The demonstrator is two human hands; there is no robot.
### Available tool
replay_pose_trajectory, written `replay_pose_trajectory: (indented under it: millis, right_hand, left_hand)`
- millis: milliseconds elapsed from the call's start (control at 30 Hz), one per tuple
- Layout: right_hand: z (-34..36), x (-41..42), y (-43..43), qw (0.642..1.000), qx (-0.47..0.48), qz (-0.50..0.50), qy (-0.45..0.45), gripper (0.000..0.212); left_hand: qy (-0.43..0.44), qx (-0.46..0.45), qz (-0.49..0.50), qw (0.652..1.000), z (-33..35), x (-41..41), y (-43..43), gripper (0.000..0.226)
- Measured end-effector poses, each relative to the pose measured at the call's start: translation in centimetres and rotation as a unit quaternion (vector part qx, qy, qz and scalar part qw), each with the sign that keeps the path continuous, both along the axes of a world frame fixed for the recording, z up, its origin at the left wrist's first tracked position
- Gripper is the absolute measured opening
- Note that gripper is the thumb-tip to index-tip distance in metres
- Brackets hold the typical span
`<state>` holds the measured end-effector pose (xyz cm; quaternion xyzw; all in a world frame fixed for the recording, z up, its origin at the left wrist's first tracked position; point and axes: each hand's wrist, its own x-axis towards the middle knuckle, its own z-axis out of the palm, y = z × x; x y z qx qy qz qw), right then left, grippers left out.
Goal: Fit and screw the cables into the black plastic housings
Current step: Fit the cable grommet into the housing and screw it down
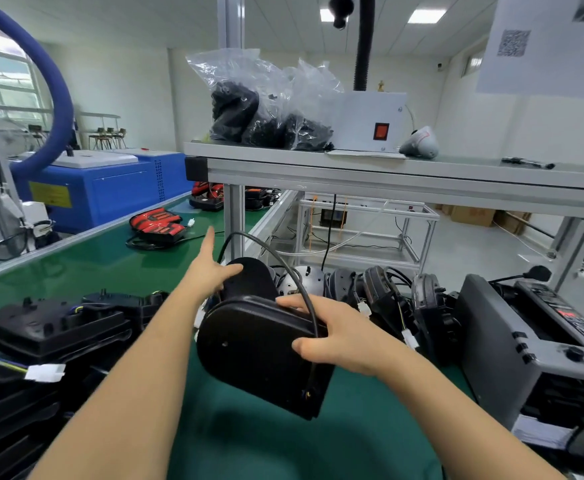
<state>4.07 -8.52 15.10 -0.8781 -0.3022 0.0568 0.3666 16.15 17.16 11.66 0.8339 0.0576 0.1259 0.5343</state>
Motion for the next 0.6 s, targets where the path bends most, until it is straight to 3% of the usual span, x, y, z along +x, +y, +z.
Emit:
replay_pose_trajectory:
  millis: [100, 200, 333, 467, 533, 600]
  right_hand:
    - [-0.4, -0.9, -0.2, 1.000, 0.006, 0.005, 0.000, 0.060]
    - [-0.9, -1.5, -0.6, 0.997, 0.065, 0.003, 0.036, 0.056]
    - [-1.6, -2.2, -1.0, 0.989, 0.131, -0.014, 0.062, 0.053]
    - [-2.8, -2.6, -0.9, 0.982, 0.167, -0.037, 0.076, 0.053]
    - [-3.5, -3.0, -1.0, 0.976, 0.191, -0.050, 0.090, 0.055]
    - [-4.1, -3.5, -1.3, 0.968, 0.220, -0.069, 0.101, 0.054]
  left_hand:
    - [0.049, 0.119, -0.015, 0.992, 0.5, 0.9, 0.9, 0.061]
    - [0.034, 0.242, 0.037, 0.969, 0.7, 1.3, 1.8, 0.025]
    - [-0.066, 0.324, 0.103, 0.938, 1.2, 0.6, 1.9, 0.014]
    - [-0.214, 0.275, 0.187, 0.919, 2.6, -1.9, 0.8, 0.013]
    - [-0.286, 0.213, 0.183, 0.916, 3.8, -3.6, -0.1, 0.011]
    - [-0.296, 0.121, 0.143, 0.937, 5.2, -4.8, -1.4, 0.008]
